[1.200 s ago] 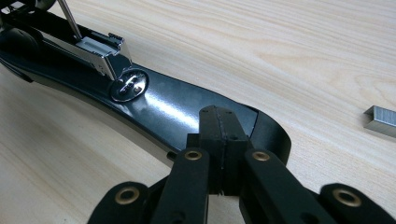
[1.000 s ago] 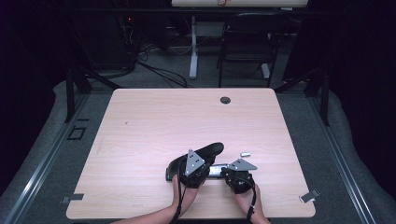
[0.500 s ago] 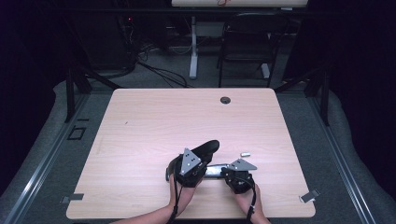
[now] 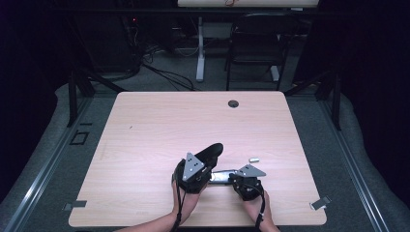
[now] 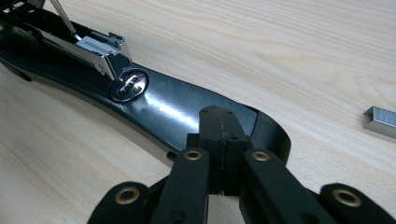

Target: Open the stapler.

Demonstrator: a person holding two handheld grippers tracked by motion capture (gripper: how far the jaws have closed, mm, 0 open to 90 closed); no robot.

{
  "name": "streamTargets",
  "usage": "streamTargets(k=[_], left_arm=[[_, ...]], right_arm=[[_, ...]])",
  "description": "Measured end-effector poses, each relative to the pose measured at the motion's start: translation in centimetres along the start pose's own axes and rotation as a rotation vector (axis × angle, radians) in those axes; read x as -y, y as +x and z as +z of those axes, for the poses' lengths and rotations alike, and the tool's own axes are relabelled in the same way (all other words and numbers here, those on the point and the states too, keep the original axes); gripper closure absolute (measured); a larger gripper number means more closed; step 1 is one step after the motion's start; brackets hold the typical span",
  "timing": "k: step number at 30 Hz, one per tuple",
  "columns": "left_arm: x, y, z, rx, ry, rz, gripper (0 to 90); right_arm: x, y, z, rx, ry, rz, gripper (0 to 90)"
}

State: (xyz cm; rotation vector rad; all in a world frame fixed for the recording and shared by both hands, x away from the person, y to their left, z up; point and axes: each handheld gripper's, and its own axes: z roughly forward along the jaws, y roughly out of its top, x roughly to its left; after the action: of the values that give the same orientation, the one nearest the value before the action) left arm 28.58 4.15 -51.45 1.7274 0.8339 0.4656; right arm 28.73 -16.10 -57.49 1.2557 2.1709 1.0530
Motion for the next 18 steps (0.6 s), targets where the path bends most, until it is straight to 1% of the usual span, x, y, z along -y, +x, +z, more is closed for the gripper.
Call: streamTargets(k=[12, 18], left_arm=[[-0.36, 0.47, -0.65, 0.005, -0.01, -0.022, 90.0], [-0.57, 0.72, -1.01, 0.008, -0.014, -0.04, 90.0]], right_arm=[[-0.01, -0.01, 0.0, 0.004, 0.002, -0.001, 90.0], [-0.01, -0.02, 0.01, 0.003, 0.001, 0.0, 90.0]])
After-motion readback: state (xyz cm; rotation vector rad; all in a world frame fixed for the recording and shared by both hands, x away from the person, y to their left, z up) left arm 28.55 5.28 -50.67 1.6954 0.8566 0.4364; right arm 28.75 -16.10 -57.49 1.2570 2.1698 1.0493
